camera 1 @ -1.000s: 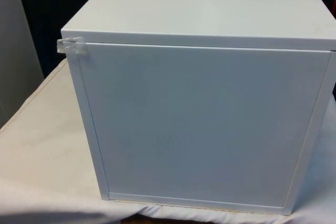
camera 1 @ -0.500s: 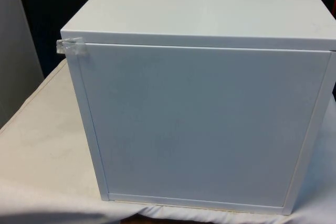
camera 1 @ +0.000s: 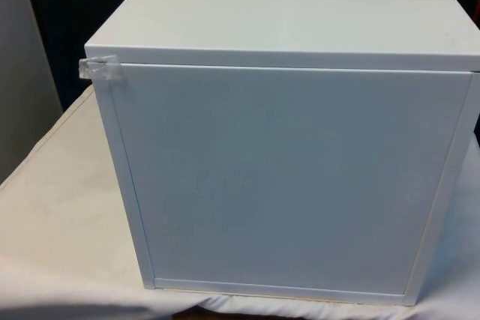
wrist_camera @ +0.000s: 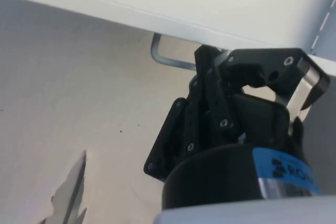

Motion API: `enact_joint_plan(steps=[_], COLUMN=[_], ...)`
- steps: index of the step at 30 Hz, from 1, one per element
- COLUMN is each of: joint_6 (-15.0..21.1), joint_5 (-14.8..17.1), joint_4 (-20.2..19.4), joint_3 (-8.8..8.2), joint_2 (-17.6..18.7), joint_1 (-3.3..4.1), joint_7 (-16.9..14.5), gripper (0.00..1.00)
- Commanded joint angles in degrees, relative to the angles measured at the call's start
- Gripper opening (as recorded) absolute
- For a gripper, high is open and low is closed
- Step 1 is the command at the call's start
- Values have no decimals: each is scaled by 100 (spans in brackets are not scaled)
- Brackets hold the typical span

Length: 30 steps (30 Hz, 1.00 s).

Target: Open the drawer, then close it.

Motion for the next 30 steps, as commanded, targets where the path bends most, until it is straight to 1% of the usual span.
enact_joint_plan(steps=[1,4,5,6,12,13,14,21,22,23,27,28,29,30], joint_6=[34,46,-11,57,80,-11,80,103,-11,103,92,80,6,74], joint_5=[74,92,0,97,126,0,126,138,0,138,206,218,40,241], joint_4=[183,246,57,269,361,69,367,390,69,390,344,275,80,252], joint_3=[-57,-69,-6,-69,-69,-6,-69,-74,-6,-80,-97,-92,-6,-92], joint_2=[166,218,11,246,355,29,361,401,34,395,332,264,40,235], joint_1=[46,63,0,69,92,6,97,103,6,103,143,149,17,149], joint_7=[-86,-80,0,-80,-69,0,-63,-63,0,-63,-138,-206,-52,-264], gripper=[0,0,0,0,0,0,0,0,0,0,0,0,0,0])
